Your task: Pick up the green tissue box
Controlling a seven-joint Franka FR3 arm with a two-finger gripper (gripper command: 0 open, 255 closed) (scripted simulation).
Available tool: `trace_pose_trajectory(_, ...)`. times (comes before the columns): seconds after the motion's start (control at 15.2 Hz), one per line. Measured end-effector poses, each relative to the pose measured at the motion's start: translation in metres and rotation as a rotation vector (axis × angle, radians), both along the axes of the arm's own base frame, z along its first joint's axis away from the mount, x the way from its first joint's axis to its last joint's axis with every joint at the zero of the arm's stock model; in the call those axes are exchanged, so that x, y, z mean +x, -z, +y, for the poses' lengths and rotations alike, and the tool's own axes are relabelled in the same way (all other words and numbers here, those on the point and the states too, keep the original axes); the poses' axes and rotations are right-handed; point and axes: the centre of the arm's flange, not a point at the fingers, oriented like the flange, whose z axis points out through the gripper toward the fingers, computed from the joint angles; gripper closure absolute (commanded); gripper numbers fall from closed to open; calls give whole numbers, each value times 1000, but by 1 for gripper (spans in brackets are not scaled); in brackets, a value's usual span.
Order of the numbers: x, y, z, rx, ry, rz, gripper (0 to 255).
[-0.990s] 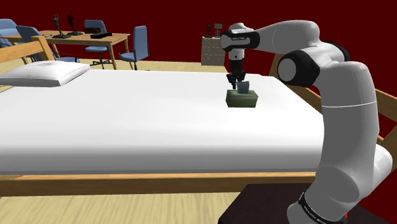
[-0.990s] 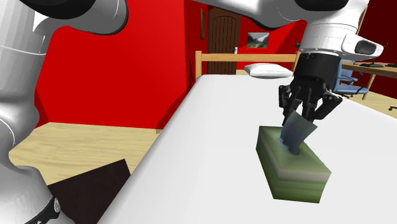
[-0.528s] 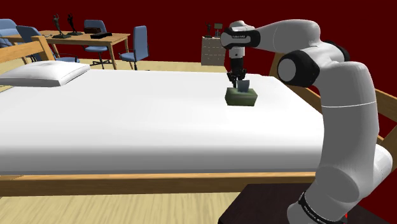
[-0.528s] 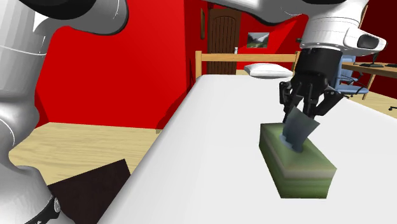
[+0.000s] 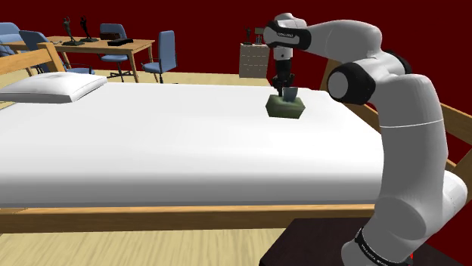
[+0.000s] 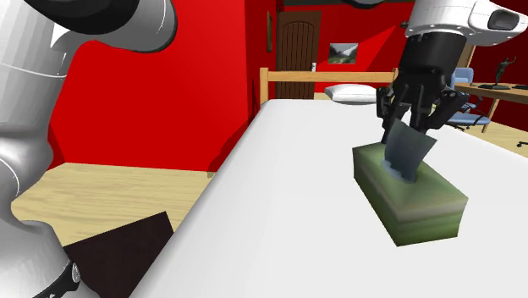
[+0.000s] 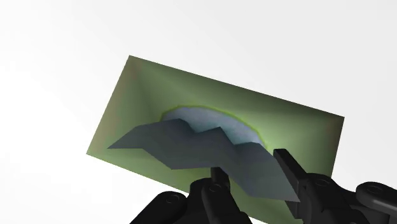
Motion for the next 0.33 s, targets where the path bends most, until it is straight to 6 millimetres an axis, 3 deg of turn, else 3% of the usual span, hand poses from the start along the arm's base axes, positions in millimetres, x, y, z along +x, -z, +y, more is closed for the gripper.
trace_pose_trajectory(0.33,0,-24,0,0,0,0,255)
